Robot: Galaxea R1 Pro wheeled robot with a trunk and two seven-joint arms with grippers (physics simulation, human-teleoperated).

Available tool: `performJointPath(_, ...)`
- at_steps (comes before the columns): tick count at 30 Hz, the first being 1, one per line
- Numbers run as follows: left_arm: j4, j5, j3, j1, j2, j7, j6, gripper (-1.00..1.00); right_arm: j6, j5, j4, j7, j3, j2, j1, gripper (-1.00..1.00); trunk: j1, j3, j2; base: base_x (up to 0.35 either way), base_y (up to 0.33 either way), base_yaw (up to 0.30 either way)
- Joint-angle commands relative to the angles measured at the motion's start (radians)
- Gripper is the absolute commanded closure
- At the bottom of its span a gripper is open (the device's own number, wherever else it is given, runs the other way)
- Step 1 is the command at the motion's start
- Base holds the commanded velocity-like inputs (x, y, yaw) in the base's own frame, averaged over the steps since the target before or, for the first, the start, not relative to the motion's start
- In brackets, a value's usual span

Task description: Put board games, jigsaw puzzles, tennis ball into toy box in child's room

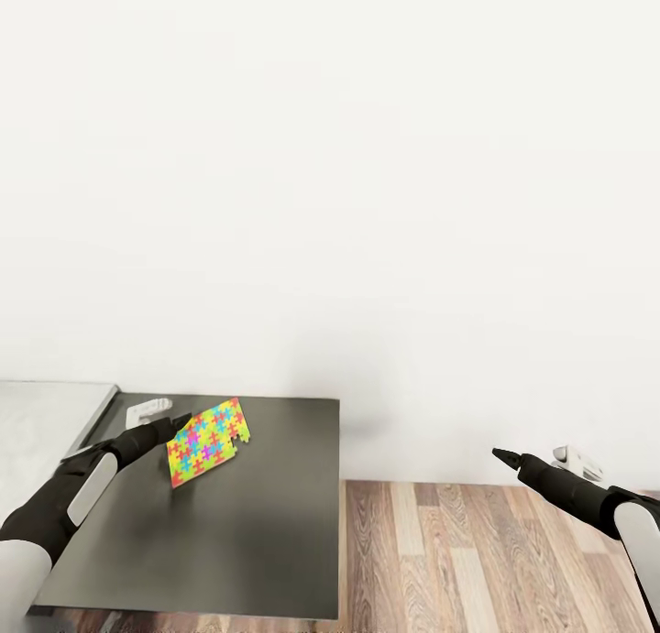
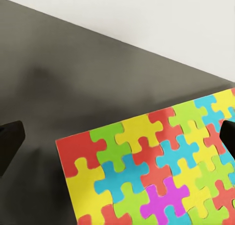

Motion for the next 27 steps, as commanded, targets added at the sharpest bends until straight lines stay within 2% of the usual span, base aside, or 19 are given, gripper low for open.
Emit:
performJointPath(1,-0.001,0.008,-0.002,-0.001,0.001,0.001,0.005,-1.00,0.005,-0.005,-0.001,-0.003,-0.001,0.000,-0.001,-1.00,0.000,-0.003,-0.001,0.000,0.000,0.000)
performJointPath(13,-0.001,0.008,-0.004,-0.001,0.001,-0.002,0.005,-1.00,-0.003,-0.004,-0.005,-0.001,0.000,0.001,0.006,-1.00,0.000,-0.020,-0.001,0.000,0.000,0.000)
performJointPath(20,-0.001,0.000,-0.004,-0.001,0.001,-0.063,0.006,-1.00,-0.007,-0.003,-0.007,0.001,0.001,0.001,0.010,-1.00,0.000,-0.021,-0.001,0.000,0.000,0.000)
performJointPath(27,-0.001,-0.002,-0.004,-0.001,0.001,-0.075,0.006,-1.00,-0.035,-0.004,-0.003,0.002,0.017,0.000,0.008,-1.00,0.000,-0.021,-0.001,0.000,0.000,0.000)
